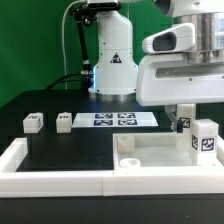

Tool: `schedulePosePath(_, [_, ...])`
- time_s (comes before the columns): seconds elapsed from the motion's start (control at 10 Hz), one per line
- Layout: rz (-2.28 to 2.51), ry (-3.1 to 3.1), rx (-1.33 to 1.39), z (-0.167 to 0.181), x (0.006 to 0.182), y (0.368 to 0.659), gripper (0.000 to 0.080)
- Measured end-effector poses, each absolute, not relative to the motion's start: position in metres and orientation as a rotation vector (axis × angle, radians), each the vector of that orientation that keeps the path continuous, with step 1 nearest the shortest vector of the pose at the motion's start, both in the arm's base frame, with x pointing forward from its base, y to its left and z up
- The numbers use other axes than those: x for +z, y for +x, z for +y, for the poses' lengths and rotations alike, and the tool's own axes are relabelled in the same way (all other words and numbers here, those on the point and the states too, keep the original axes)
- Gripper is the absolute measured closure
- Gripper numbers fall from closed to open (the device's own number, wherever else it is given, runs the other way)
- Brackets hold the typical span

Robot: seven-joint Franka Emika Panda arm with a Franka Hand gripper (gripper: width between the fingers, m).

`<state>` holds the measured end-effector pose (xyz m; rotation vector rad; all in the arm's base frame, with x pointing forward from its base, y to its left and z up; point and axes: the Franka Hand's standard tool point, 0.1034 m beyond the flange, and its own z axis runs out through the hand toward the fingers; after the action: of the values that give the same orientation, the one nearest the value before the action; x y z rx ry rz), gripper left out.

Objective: Assemble square table

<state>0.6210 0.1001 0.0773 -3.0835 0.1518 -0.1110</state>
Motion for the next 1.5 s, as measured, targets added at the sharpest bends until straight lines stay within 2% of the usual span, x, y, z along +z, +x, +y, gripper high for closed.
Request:
schedulePosePath(0.2, [0.161,-3.083,-0.111,0.1011,0.0773,0.6208,0.0151])
schedulePosePath(0.3, [0.162,-3.083,-0.111,0.1008,0.0773,0.6208,0.0298])
schedulePosePath(0.4, [0.162,-3.083,-0.111,0.1008,0.0773,0.6208,0.0298])
schedulePosePath(0.5, [0.162,-3.083,-0.111,0.1007,0.0773,0.6208,0.0437])
schedulePosePath(0.6, [0.162,-3.083,-0.111,0.1005,0.0773,0.6209,0.0509])
schedulePosePath(1.0, [0.191,-3.08,-0.11,0.1006,0.0773,0.6209,0.0509])
schedulePosePath(1.5, [0.993,-2.881,-0.089,0.1028,0.0772,0.6211,0.0509])
